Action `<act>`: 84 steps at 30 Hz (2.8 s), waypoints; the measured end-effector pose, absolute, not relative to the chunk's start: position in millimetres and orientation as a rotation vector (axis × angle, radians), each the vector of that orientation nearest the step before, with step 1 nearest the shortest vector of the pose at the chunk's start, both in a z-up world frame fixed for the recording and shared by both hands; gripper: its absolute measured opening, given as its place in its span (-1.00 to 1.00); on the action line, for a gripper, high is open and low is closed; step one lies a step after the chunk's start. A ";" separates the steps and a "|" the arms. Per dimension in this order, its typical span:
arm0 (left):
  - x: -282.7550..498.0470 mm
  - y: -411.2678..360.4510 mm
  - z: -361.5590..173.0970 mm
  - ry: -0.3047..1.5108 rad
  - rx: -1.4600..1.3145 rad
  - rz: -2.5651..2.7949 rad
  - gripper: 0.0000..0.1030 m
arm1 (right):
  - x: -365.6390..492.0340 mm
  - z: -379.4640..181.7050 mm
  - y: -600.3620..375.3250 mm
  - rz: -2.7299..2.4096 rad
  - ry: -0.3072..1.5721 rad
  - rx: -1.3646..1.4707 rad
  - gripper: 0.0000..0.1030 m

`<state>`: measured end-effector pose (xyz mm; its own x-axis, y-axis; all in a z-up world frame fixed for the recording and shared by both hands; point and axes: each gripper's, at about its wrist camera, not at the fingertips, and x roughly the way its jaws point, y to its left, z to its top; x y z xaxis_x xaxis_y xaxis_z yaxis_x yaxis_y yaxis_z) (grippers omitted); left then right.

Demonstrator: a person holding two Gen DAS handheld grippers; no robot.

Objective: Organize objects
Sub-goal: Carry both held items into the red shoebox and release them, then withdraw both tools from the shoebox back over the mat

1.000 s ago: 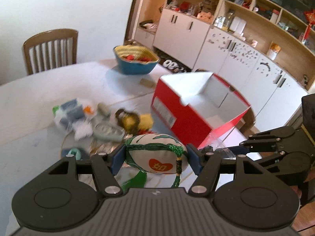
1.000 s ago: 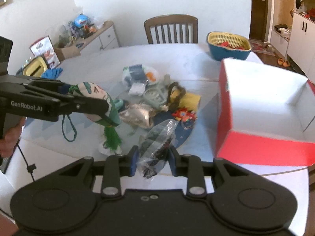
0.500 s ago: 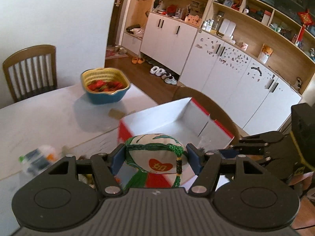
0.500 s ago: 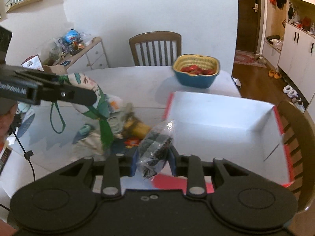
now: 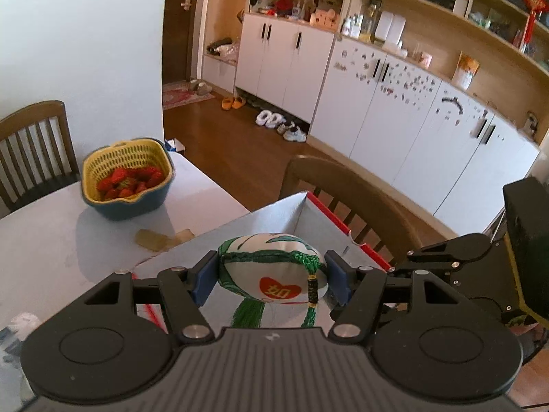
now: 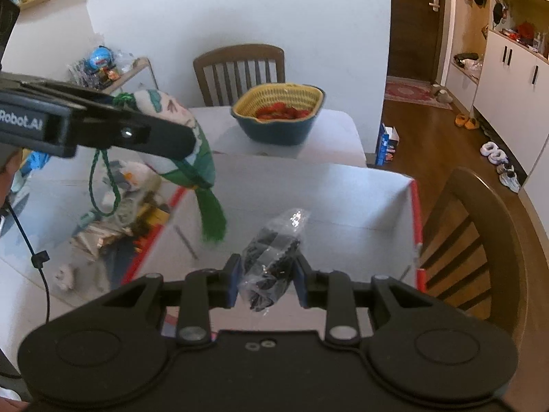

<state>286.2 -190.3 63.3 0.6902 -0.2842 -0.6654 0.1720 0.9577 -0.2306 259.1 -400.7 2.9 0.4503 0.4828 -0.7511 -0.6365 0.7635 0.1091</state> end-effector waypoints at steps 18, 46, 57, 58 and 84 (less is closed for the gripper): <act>354.8 -230.7 -36.3 0.998 -0.115 -0.209 0.28 | 317.4 -73.9 -412.6 0.703 1.028 -0.265 -0.42; 365.8 -230.9 -86.8 1.167 -0.085 -0.213 0.44 | 329.6 -98.6 -386.0 0.771 1.171 -0.401 -0.27; 346.7 -221.4 -65.5 1.132 -0.096 -0.195 0.45 | 326.3 -83.1 -399.9 0.790 1.128 -0.356 -0.06; 343.6 -219.3 -61.4 1.122 -0.099 -0.192 0.45 | 325.4 -80.9 -401.2 0.788 1.123 -0.354 -0.06; 205.7 -134.2 13.8 0.797 -0.214 -0.177 0.63 | 235.5 3.0 -379.9 0.727 0.901 -0.171 0.48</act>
